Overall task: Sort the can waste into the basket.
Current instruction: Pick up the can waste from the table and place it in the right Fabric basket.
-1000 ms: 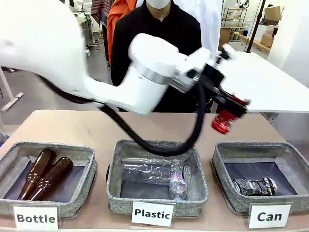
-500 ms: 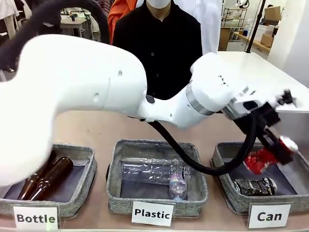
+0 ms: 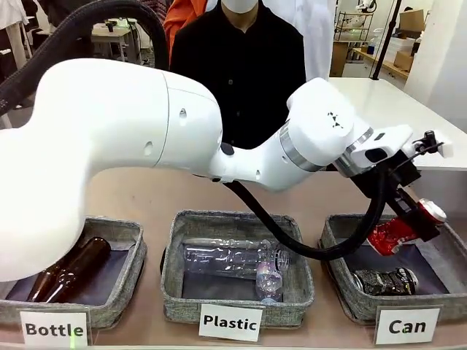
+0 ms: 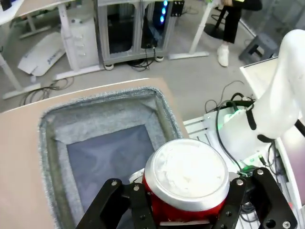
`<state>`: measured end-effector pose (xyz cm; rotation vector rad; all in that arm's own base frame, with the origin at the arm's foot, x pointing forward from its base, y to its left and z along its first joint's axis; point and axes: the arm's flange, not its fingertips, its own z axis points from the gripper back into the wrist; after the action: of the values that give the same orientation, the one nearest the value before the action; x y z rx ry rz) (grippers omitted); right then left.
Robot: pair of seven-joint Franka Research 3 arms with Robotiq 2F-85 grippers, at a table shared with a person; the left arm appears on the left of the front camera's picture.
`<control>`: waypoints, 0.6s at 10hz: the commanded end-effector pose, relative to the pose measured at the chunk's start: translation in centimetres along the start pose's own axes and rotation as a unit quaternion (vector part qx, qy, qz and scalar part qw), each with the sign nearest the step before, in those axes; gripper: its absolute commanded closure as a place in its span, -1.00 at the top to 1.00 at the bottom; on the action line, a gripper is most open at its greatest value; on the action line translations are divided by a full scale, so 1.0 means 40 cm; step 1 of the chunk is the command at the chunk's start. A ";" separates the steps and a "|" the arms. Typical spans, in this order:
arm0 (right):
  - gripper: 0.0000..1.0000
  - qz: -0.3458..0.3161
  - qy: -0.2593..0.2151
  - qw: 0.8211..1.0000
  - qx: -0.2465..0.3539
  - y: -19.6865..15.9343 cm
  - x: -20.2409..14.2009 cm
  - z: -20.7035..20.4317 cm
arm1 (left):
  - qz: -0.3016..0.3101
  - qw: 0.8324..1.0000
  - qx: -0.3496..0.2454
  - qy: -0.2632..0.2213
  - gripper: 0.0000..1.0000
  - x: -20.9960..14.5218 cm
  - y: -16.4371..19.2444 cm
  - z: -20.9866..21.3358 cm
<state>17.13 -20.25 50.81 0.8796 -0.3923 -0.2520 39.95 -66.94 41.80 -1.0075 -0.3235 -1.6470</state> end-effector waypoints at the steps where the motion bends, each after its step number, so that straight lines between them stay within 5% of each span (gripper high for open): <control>1: 1.00 0.003 0.001 1.000 0.004 0.000 0.001 -0.001 | -0.030 0.999 0.019 0.025 0.32 -0.011 -0.004 -0.004; 2: 1.00 0.003 0.001 1.000 0.004 0.000 0.001 -0.001 | -0.033 0.998 0.034 0.029 0.43 -0.013 0.001 -0.001; 3: 1.00 0.003 0.001 1.000 0.004 0.000 0.001 -0.001 | -0.040 0.997 0.053 0.030 1.00 -0.014 0.004 0.003; 6: 1.00 0.003 0.001 1.000 0.004 0.000 0.001 -0.001 | -0.039 0.997 0.063 0.025 0.91 -0.007 0.003 0.017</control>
<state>17.13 -20.25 50.81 0.8797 -0.3923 -0.2520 40.88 -66.87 41.49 -0.8984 -0.4204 -1.6855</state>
